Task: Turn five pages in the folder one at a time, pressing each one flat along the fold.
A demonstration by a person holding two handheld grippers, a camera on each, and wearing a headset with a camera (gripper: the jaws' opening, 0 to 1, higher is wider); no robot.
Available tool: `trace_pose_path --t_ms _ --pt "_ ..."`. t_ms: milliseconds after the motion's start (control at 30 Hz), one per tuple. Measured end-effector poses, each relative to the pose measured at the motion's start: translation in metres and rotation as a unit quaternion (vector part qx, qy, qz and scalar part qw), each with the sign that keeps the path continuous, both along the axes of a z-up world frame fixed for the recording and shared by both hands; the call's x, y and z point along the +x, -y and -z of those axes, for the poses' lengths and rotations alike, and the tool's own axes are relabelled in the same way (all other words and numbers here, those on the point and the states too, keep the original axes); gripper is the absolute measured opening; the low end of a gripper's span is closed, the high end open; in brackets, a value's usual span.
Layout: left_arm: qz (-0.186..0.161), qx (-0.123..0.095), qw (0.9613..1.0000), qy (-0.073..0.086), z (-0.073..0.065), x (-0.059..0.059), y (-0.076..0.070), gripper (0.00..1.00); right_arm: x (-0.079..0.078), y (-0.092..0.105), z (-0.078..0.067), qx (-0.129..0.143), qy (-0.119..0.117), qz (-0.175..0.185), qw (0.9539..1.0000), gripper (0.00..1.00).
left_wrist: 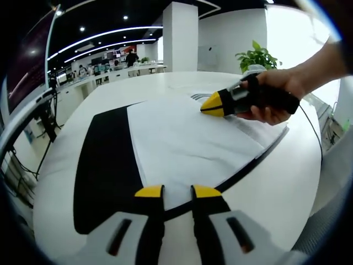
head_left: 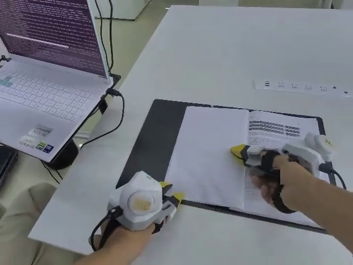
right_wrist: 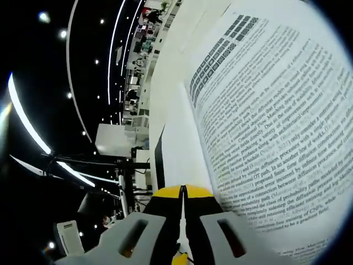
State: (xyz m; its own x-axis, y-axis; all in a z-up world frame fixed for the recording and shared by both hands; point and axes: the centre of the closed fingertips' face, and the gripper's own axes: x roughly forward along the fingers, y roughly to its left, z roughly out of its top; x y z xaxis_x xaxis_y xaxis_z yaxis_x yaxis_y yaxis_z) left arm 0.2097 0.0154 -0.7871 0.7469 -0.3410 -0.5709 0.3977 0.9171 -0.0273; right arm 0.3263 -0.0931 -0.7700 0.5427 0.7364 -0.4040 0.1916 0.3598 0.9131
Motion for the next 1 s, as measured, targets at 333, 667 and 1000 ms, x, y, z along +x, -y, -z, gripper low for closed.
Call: trace_pose_path --t_ms 333,667,1000 --pt "0.007 0.006 1.0 -0.001 0.003 0.0 -0.001 0.18 0.038 0.007 -0.004 0.051 -0.027 0.053 0.9969 0.0" --pt "0.007 0.007 0.9999 0.001 0.004 0.001 -0.002 0.18 0.079 0.01 -0.003 0.05 -0.026 0.081 0.9951 0.0" --pt "0.007 0.006 0.9999 0.004 0.004 0.003 -0.003 0.18 0.124 0.018 -0.003 0.056 -0.024 0.15 0.9868 0.0"
